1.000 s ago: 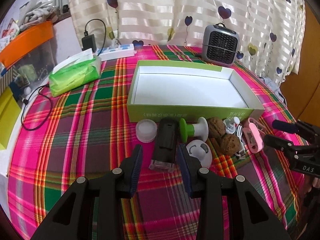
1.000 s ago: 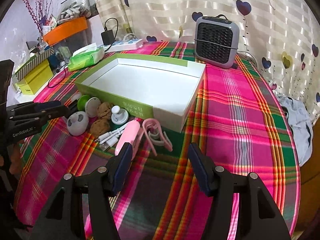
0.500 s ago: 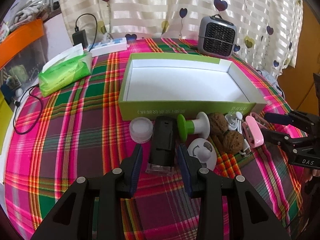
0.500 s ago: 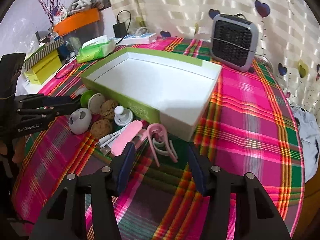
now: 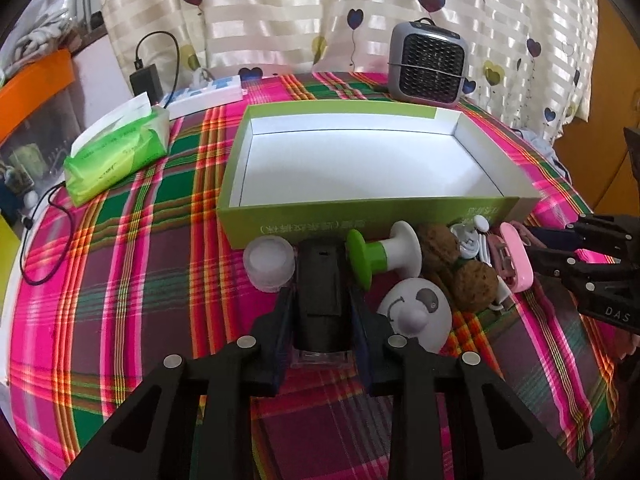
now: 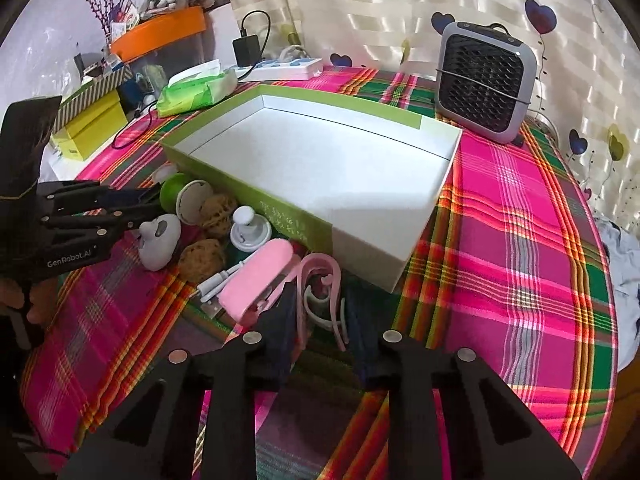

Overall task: Organize objects
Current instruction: 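Close the left gripper on the black gadget while the right gripper grasps the pink clip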

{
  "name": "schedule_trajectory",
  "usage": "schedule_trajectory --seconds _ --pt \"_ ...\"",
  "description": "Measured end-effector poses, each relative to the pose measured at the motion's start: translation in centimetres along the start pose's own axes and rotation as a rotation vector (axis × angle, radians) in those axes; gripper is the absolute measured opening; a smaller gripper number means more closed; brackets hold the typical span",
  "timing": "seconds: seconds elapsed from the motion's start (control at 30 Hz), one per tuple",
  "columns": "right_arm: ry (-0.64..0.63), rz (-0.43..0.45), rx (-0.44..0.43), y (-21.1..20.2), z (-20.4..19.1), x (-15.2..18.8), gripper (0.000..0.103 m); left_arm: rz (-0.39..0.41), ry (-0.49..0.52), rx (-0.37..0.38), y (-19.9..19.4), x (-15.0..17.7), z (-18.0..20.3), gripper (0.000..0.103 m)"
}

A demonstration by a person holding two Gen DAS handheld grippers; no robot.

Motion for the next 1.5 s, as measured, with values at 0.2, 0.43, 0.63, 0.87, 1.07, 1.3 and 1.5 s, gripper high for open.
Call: schedule_trajectory --seconds 0.2,0.43,0.63,0.87,1.07,1.3,1.5 --pt "0.013 0.01 0.013 -0.6 -0.3 0.5 0.024 0.016 -0.004 -0.011 -0.8 0.5 0.2 0.025" --pt "0.032 0.037 0.031 -2.0 -0.8 1.0 0.024 0.06 -0.021 -0.015 -2.7 1.0 0.4 0.025" --pt "0.033 0.072 0.04 -3.6 -1.8 0.9 0.024 0.087 -0.042 0.001 -4.1 1.3 0.6 0.025" --pt "0.025 0.091 0.029 -4.2 -3.4 0.7 0.024 0.108 -0.028 0.035 -5.3 1.4 1.8 0.025" --pt "0.018 0.103 0.021 -4.5 -4.2 0.4 0.024 0.119 -0.022 0.05 -5.8 1.3 2.6 0.025" --pt "0.008 0.128 0.019 -5.0 -4.8 -0.4 0.024 0.141 -0.018 0.055 -6.3 0.6 3.0 0.025" --pt "0.001 0.137 0.017 -4.7 -4.9 -1.2 0.024 0.146 -0.012 0.058 -6.1 -0.2 3.3 0.025"
Point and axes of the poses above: each gripper's, at about its wrist camera, not at the fingertips, and y roughly the way its jaws point, z to its right, x to its underside, the point moved 1 cm from there along y, roughly the way its jaws point, and after that the axes turned 2 degrees about z, right-handed, at the moved point
